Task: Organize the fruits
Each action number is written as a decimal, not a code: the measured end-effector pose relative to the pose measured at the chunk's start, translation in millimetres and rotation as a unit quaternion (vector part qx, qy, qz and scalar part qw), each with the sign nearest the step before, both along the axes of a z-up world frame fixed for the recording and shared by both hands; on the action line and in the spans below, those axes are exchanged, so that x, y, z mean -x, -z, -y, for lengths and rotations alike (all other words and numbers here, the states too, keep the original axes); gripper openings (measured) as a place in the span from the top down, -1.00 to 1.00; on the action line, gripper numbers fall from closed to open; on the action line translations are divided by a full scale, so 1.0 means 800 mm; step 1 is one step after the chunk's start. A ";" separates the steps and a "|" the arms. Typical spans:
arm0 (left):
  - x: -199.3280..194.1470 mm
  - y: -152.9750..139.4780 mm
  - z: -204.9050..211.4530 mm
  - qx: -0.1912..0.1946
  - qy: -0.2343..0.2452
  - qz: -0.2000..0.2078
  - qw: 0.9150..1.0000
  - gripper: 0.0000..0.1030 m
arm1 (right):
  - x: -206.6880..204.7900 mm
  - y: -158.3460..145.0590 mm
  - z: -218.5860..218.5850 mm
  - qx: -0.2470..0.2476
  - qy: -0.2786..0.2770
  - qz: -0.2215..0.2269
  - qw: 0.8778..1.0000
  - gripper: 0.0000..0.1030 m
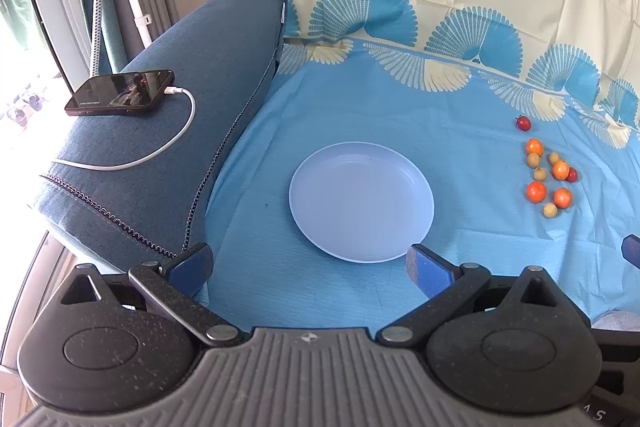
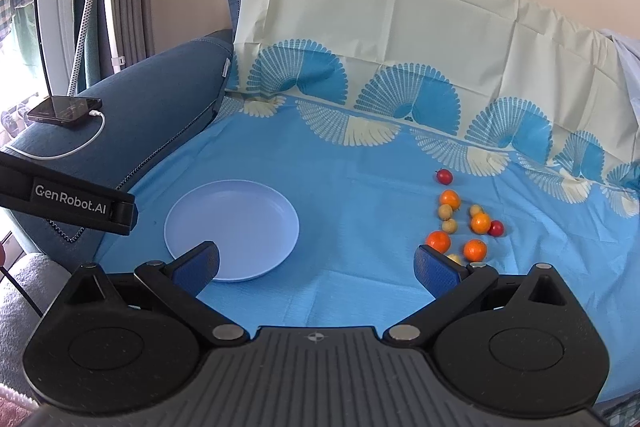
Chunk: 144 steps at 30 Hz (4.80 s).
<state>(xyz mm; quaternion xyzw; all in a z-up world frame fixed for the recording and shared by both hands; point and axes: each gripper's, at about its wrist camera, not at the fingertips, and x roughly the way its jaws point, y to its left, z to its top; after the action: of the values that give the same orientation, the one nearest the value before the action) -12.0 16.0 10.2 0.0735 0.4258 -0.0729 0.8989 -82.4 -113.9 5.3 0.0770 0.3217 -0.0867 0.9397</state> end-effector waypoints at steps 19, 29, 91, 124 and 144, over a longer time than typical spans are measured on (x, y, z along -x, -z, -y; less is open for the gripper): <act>0.003 0.005 0.000 -0.001 0.002 -0.002 1.000 -0.99 | 0.000 0.003 -0.007 0.000 0.004 -0.002 1.000 -0.99; 0.004 0.007 -0.001 -0.002 0.005 -0.003 1.000 -0.99 | 0.000 0.005 -0.009 -0.001 0.004 -0.004 1.000 -0.99; -0.136 0.145 0.333 -0.047 0.177 -0.107 0.977 -0.99 | -0.064 0.262 0.304 -0.010 0.199 -0.051 0.979 -0.99; -0.164 0.105 0.334 -0.007 0.163 -0.129 0.978 0.22 | -0.060 0.253 0.342 0.018 0.187 0.043 0.981 0.26; -0.003 0.008 0.033 0.064 0.050 -0.084 0.993 0.22 | 0.048 0.060 0.067 -0.081 -0.040 0.088 0.992 0.26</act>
<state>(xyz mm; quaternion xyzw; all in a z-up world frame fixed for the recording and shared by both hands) -9.4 -10.1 3.8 0.0303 0.4895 -0.1508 0.8583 -120.5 -167.1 -42.7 0.1470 0.2462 -0.0161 0.9579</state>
